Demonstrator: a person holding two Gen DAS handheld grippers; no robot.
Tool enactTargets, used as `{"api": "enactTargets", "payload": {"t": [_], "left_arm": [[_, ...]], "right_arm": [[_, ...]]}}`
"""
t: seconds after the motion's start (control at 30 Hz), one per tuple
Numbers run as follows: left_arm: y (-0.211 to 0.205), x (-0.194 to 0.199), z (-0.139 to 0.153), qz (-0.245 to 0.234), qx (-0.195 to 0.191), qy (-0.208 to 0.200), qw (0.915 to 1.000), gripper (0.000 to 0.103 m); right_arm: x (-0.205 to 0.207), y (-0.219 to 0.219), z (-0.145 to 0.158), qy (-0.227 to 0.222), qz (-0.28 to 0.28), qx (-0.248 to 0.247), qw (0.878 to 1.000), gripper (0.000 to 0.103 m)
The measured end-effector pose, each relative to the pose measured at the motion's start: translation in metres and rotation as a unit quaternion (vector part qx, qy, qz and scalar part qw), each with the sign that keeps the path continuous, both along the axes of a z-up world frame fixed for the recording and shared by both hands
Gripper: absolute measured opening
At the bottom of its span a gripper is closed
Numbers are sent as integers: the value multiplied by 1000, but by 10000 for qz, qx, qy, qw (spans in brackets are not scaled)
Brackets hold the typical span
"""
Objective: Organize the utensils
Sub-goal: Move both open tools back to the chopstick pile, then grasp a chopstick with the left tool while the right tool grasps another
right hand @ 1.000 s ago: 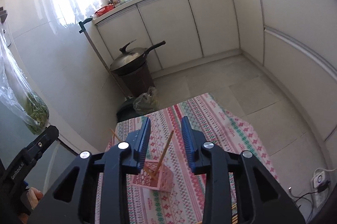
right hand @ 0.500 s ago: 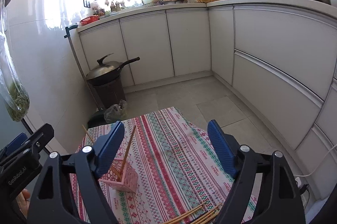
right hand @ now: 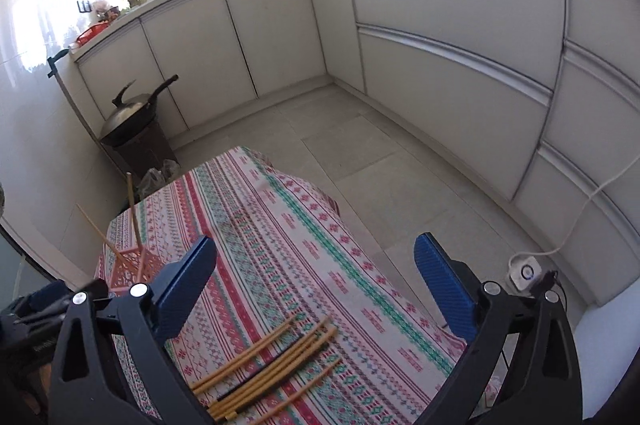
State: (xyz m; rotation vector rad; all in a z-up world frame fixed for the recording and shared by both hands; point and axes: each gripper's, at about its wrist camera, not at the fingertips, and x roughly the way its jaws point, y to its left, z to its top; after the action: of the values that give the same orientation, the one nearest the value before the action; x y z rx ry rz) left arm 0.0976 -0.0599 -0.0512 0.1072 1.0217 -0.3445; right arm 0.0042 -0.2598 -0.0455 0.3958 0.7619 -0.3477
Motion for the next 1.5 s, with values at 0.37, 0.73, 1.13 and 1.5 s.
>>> {"api": "enactTargets", "payload": {"t": [0.37, 0.73, 1.13, 1.5], "left_arm": [[-84, 39, -126, -594, 466, 1804, 9807, 87], [-114, 59, -168, -557, 749, 1884, 9776, 84], [-81, 65, -160, -635, 1202, 1318, 9819, 15], [-10, -5, -90, -637, 1253, -157, 9899, 5]], "right_arm": [[2, -42, -55, 856, -21, 1241, 9886, 96], [8, -47, -69, 1026, -17, 1878, 9768, 96], [15, -40, -73, 1020, 12, 2129, 9717, 96], [56, 8, -125, 1620, 663, 3043, 9364, 52]]}}
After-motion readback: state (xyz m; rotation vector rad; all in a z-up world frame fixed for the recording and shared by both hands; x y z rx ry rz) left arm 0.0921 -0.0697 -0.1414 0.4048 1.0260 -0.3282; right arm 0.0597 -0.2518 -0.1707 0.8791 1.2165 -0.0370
